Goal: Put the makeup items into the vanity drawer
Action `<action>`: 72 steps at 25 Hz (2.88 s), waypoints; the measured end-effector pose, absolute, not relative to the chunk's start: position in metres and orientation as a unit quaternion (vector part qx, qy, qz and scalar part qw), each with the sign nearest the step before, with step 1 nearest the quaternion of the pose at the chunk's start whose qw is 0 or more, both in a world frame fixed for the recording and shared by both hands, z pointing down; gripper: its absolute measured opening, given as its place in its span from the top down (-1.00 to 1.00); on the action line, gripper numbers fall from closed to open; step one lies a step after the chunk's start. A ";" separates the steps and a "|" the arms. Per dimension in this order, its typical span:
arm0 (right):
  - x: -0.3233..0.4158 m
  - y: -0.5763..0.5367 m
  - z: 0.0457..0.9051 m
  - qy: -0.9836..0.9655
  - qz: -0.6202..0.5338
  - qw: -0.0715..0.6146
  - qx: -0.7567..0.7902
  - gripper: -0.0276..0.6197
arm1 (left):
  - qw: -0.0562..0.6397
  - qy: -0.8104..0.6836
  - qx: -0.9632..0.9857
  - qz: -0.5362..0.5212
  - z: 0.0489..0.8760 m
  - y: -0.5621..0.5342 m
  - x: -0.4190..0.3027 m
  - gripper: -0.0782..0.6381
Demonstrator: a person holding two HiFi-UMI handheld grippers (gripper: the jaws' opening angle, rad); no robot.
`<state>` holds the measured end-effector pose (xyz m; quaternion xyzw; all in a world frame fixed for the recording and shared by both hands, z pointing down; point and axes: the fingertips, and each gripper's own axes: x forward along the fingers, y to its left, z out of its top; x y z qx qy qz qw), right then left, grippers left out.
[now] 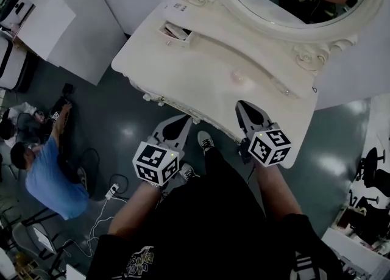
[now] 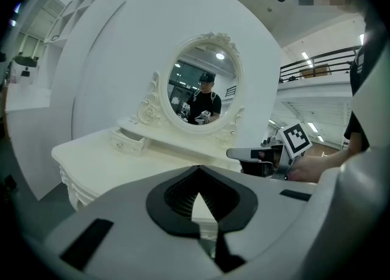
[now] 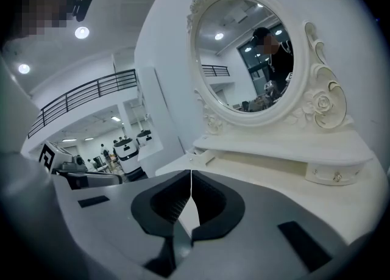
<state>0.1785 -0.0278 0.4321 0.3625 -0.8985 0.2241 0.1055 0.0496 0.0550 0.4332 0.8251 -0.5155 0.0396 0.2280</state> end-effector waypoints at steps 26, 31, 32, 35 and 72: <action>0.216 -0.171 0.582 -0.849 0.259 0.257 0.382 0.30 | 0.278 -0.514 0.809 0.066 0.485 -0.034 0.069 0.78; 0.213 -0.183 0.601 -0.842 0.271 0.272 0.378 0.30 | 0.287 -0.523 0.800 0.065 0.494 -0.043 0.062 0.78; 0.212 -0.184 0.604 -0.841 0.273 0.275 0.376 0.30 | 0.289 -0.525 0.798 0.065 0.495 -0.045 0.061 0.78; 0.208 -0.185 0.610 -0.843 0.276 0.283 0.365 0.31 | 0.294 -0.529 0.794 0.063 0.499 -0.048 0.059 0.78; 0.019 -0.139 0.433 -0.952 0.192 0.139 0.195 0.57 | 0.211 -0.639 0.739 0.028 0.411 -0.007 -0.024 0.78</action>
